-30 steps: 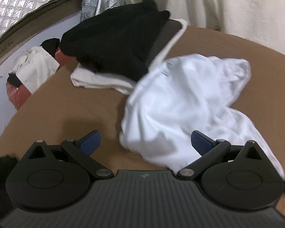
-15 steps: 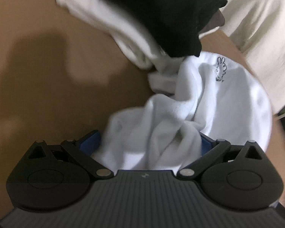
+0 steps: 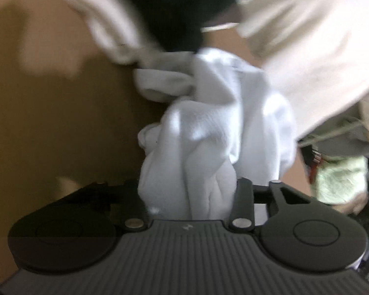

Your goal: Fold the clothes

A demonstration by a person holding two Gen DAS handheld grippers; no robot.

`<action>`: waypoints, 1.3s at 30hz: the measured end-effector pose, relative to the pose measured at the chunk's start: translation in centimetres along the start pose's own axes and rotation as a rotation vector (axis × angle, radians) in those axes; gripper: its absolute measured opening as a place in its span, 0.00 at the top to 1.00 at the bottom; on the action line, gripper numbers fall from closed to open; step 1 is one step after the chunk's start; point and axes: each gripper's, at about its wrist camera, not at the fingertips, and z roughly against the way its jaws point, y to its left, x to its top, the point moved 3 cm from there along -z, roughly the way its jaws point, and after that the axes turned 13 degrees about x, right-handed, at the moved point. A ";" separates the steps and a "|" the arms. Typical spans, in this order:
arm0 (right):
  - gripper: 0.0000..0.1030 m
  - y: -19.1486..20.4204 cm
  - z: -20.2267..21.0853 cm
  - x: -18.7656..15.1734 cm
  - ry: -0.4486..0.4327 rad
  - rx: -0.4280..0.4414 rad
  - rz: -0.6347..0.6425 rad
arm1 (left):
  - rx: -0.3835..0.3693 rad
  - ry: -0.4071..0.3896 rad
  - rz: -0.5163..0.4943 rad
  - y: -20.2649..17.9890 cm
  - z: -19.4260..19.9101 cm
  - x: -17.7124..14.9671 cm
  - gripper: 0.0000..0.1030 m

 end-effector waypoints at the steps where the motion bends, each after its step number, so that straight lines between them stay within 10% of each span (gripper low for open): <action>1: 0.76 0.6 1.2 0.2 -0.004 0.001 0.032 | -0.007 -0.026 -0.050 -1.2 0.7 -0.8 0.69; 9: 0.78 4.4 11.0 2.0 -0.011 -0.058 0.276 | -0.111 -0.192 -0.357 -11.6 6.9 -5.3 0.74; 19: 0.82 2.9 31.3 8.9 -0.319 -0.573 0.440 | -0.349 -0.227 -0.660 -32.3 10.2 -10.0 0.65; 23: 0.68 -3.5 34.7 8.0 -0.300 -0.675 0.337 | -0.247 -0.184 -0.781 -35.1 7.2 -13.5 0.27; 31: 0.59 -17.5 39.9 5.3 -0.218 -0.833 0.076 | 0.020 -0.044 -0.678 -28.3 -3.1 -16.2 0.24; 39: 0.23 -15.7 39.9 5.2 -0.252 -0.441 -0.040 | -0.034 0.001 -0.560 -28.9 -9.1 -17.6 0.24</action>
